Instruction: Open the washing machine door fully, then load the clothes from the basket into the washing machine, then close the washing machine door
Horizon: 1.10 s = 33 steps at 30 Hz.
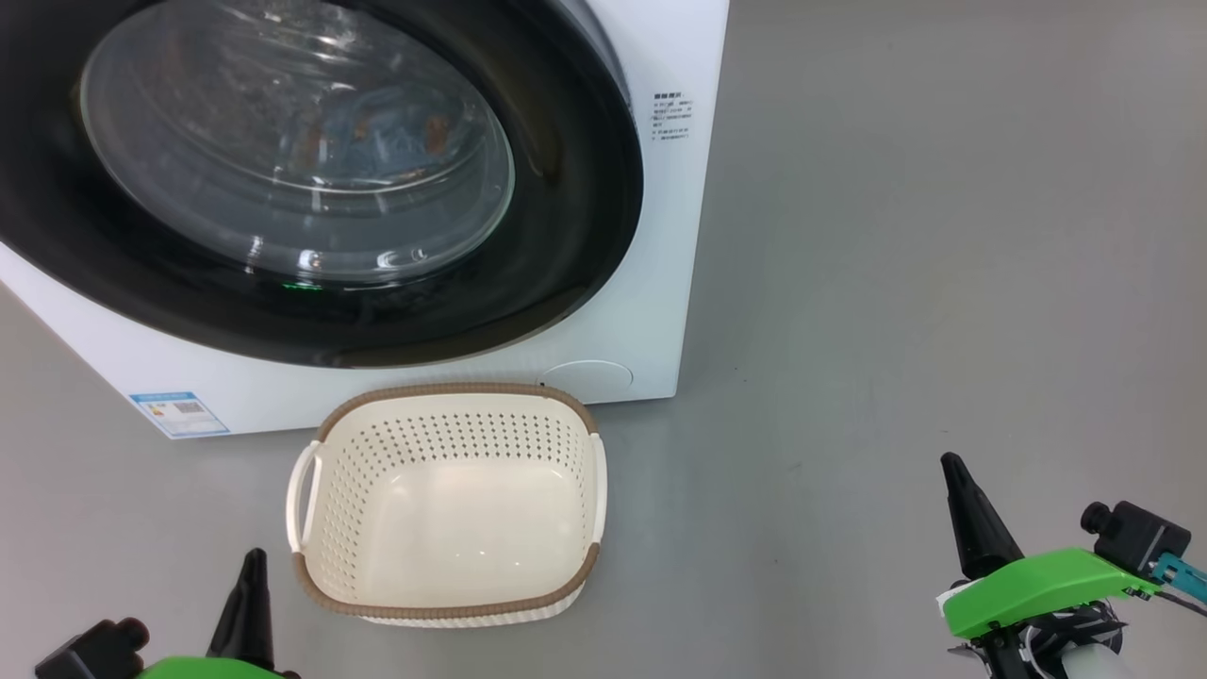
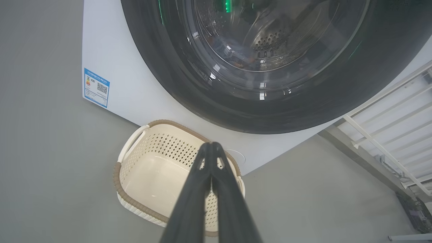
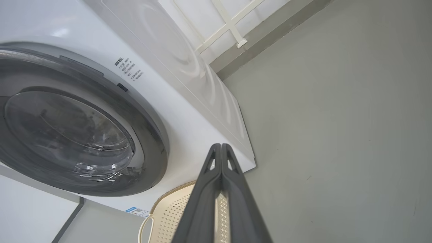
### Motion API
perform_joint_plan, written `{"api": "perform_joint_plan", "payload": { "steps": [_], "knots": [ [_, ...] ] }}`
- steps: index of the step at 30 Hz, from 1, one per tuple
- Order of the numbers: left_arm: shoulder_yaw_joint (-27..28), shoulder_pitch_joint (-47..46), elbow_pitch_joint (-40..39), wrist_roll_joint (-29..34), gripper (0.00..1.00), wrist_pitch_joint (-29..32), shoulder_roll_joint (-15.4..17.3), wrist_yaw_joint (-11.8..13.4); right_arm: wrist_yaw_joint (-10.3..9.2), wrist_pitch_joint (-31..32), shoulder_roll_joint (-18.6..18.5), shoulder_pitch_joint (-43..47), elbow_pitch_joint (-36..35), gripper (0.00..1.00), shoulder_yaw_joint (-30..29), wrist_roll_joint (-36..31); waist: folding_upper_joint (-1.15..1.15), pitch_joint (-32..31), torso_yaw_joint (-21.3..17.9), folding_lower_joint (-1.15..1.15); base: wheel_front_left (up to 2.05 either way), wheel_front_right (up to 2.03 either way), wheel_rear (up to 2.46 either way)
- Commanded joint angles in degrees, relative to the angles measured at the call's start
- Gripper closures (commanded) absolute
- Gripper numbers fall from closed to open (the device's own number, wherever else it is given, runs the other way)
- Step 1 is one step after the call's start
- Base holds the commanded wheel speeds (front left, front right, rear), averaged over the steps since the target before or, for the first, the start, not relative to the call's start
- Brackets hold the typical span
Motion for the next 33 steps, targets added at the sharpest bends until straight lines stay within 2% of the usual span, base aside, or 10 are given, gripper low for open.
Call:
{"api": "perform_joint_plan", "payload": {
  "steps": [1, 33],
  "knots": [
    [1.15, -1.64, -1.44, -1.68, 1.0, 0.7, 0.66, -0.07, -0.04, 0.48, -0.09, 0.05, -1.83, 1.0, -0.26, 2.02, 0.0, -0.14, 0.06, -0.01, 0.0, 0.0, 0.0],
    [3.48, -2.5, -2.13, -19.32, 1.0, 6.14, -0.53, -0.1, -0.08, 6.03, 1.32, 1.52, -4.75, 1.0, -2.86, 19.17, 0.0, -2.31, 0.93, -0.01, 0.0, 0.0, 0.0]
  ]
}}
